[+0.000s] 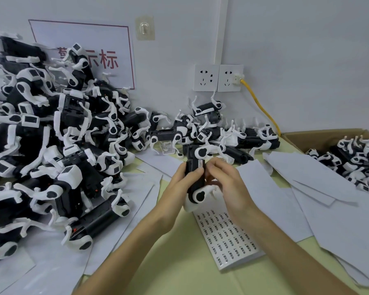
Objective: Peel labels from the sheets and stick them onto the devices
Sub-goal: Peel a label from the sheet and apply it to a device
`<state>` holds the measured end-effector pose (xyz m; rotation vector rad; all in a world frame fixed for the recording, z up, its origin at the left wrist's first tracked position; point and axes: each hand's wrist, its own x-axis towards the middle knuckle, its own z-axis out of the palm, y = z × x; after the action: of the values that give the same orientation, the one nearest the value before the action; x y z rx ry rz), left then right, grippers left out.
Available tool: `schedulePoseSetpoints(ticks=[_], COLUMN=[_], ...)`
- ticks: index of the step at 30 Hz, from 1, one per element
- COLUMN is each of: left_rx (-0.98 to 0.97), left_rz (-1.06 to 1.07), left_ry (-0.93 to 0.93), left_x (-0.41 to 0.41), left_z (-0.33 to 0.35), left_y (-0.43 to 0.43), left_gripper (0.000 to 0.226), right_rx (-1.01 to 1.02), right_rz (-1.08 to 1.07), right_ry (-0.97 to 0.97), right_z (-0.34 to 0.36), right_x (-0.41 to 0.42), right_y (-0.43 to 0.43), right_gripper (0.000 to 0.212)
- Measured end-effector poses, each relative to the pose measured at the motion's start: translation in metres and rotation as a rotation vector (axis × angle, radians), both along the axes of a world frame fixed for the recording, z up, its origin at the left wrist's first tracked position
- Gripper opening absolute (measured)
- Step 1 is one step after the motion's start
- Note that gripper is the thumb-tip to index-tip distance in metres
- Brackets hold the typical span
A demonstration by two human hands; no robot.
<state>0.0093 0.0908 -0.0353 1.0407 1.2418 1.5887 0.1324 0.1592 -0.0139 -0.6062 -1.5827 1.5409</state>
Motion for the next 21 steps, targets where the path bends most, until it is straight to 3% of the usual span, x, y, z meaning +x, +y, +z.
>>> schedulePoseSetpoints(ticks=[8,21], left_rx=[-0.046,-0.110], left_rz=[0.096,0.101], left_ry=[0.115,0.100], left_x=[0.000,-0.004], left_z=[0.009,0.006], left_y=[-0.002,-0.002], left_gripper=[0.058,0.029], right_rx=[0.094,0.118], right_rz=[0.017,0.048], right_ry=[-0.067,-0.042], right_z=[-0.004,-0.009], right_x=[-0.004,-0.005], right_y=[-0.004,-0.003], right_gripper=[0.028,0.022])
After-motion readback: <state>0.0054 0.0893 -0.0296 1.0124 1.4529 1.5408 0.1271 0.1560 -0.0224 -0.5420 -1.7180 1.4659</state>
